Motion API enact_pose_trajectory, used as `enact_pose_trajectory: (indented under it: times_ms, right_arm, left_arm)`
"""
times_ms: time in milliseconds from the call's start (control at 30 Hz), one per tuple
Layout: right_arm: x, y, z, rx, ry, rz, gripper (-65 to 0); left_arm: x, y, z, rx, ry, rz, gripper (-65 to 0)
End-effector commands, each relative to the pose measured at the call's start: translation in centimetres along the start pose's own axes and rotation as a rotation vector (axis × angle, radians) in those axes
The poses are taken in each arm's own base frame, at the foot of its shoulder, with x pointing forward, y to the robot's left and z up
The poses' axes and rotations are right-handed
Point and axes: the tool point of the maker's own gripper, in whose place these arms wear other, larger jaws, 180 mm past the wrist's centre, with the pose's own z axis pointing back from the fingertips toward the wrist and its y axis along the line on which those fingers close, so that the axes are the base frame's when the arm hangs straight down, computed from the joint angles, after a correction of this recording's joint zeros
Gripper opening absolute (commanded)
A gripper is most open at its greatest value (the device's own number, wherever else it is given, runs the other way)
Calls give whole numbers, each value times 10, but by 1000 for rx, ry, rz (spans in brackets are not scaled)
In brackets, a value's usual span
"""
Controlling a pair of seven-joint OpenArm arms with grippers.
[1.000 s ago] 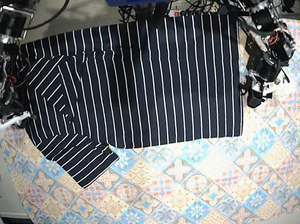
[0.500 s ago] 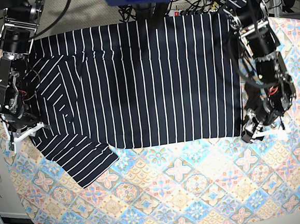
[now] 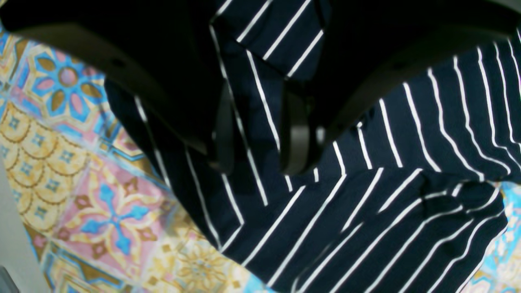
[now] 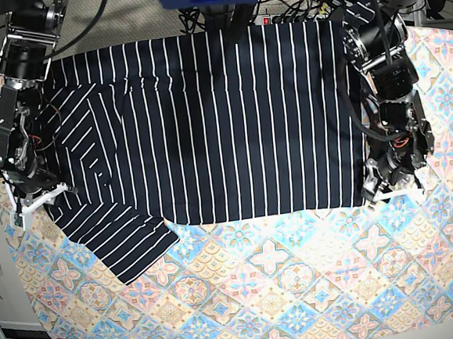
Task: Fold the T-shirt properly
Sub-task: 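Release the shirt and move both grippers down along its sides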
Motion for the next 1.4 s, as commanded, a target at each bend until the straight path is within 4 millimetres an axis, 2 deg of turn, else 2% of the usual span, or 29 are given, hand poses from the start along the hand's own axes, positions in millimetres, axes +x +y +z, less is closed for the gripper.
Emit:
enact_pose_trajectory:
  times_ms: [0,233,533,667,733,800,867,1033,1133,1233,1267,1300,1367]
  right_arm:
    - [24,-4,5,-3,-64,11,-458]
    - [26,-3,5,-1,-67,13,-458]
    - [26,-3,5,-3,-68,15,-458]
    - [27,-4,6,-3,-70,10,-458]
    - [27,-4,6,-3,-70,10,-458]
    - [27,-4,6,-3,-71,9,-458]
    - [27,-4,6,-3,-72,9,-458]
    - [27,-5,6,-8,-71,11,-458]
    - [37,-4,5,-7,-87,10,-458]
    - [40,-8,4,-27,-89,28,-458]
    - [39,-10,3,-42,-82,48,-458]
    - [46,-11,3,-56,-91,63,-458]
    - [47,-2,-5,-56,-69,106,-458]
  left_arm:
    - [15,-8,1,-18,-37,-2,-404]
    - [-8,18,-11,37,6,41,-406]
    - [-56,-4,-20,-3,134,63,-409]
    - [-62,-7,-20,-9,152,62,-411]
    - [-67,-9,-21,-6,165,32,-446]
    - [-72,-10,-22,0,177,-17,-533]
    - [-77,-11,-23,3,188,-39,-650]
    - [-78,-11,-22,-1,194,-35,-650]
    - [-67,-11,-12,-17,146,-73,-650]
    - [-42,-15,8,-39,73,-145,-650]
    - [-39,-16,12,-44,63,-155,-650]
    - [-37,-17,15,-47,59,-162,-650]
    - [-26,-11,20,-36,47,-176,-650]
